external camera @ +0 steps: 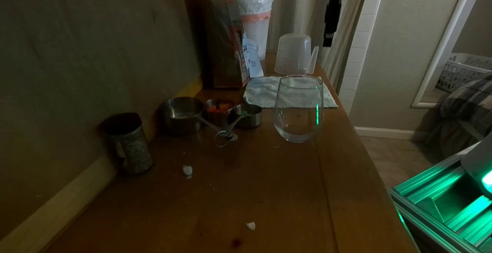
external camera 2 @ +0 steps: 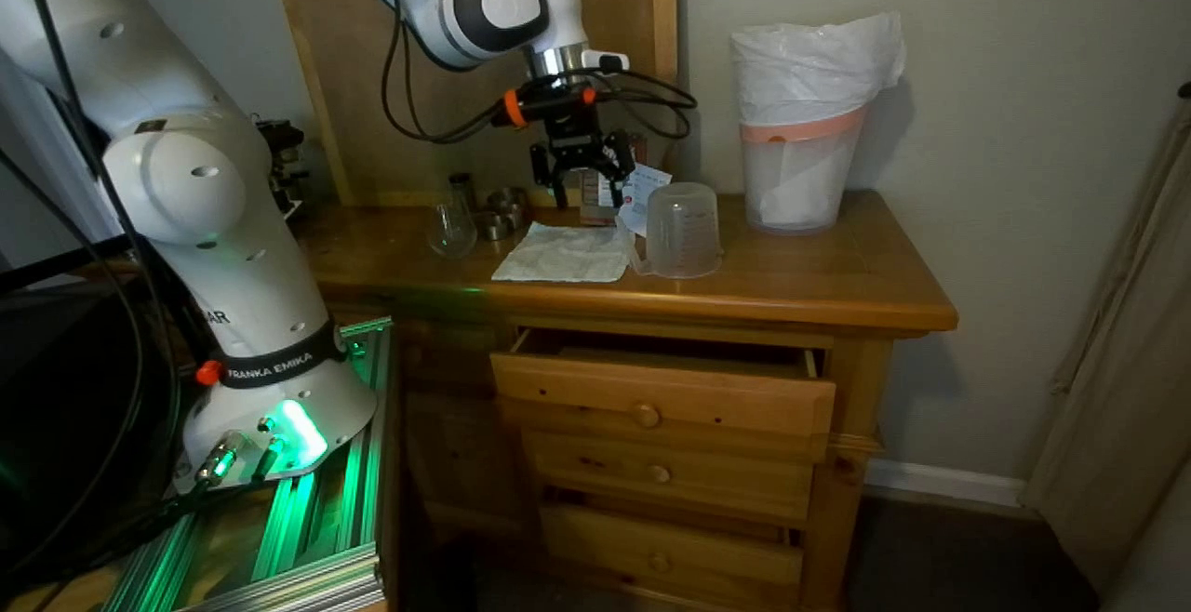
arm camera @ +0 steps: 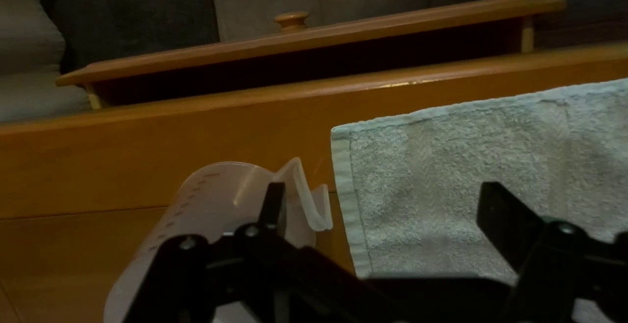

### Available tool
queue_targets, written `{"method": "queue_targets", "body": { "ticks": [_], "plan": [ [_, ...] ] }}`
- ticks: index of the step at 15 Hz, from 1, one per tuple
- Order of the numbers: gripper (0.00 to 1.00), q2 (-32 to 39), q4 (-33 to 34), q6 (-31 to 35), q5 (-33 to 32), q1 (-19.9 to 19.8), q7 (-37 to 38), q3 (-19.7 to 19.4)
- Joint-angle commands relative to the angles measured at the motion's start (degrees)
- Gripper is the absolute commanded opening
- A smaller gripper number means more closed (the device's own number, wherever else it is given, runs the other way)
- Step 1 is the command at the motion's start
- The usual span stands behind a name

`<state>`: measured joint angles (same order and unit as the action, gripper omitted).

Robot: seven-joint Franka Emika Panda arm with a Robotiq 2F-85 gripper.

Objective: Place the jug upright.

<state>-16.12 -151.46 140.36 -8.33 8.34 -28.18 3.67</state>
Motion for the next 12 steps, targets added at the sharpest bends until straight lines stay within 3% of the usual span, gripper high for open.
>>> {"method": "queue_targets", "body": {
  "ticks": [1,6,7,8,12],
  "plan": [
    [1.00,3.6,0.1,5.6,-3.5,-0.2,-2.4,-0.7],
    [1.00,7.3,1.2,10.5,-4.3,-0.3,-4.2,-0.6],
    [0.75,7.9,1.3,10.8,-4.5,-0.5,-4.5,-0.6],
    [0.74,8.2,1.3,11.0,-4.7,-0.7,-4.8,-0.6],
    [0.44,9.2,1.3,11.6,-5.3,-1.2,-5.4,-0.6]
  ]
}}
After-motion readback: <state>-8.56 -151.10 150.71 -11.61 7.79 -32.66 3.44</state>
